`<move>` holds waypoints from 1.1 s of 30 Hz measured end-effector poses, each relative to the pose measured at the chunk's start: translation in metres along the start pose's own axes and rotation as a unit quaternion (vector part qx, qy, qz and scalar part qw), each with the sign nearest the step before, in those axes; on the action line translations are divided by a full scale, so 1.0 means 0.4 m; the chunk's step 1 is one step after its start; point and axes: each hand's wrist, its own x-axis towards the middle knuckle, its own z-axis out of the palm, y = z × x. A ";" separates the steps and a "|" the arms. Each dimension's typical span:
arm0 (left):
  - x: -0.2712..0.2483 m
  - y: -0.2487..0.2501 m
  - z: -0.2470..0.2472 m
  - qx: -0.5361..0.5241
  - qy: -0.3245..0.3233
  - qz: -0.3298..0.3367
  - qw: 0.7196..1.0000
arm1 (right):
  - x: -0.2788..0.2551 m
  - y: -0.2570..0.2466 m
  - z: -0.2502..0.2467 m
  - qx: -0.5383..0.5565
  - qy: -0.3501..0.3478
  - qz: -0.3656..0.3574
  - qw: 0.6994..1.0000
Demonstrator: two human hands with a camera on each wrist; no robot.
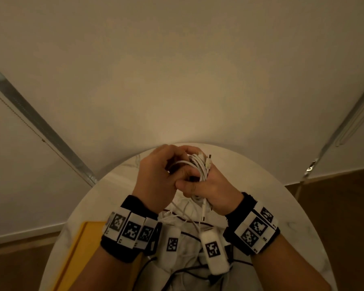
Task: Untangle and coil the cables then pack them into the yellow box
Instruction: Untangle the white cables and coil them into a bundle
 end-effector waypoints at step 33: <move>-0.268 0.292 -0.183 0.141 -0.166 0.103 0.970 | -0.240 -0.123 0.250 0.262 0.167 -0.058 0.949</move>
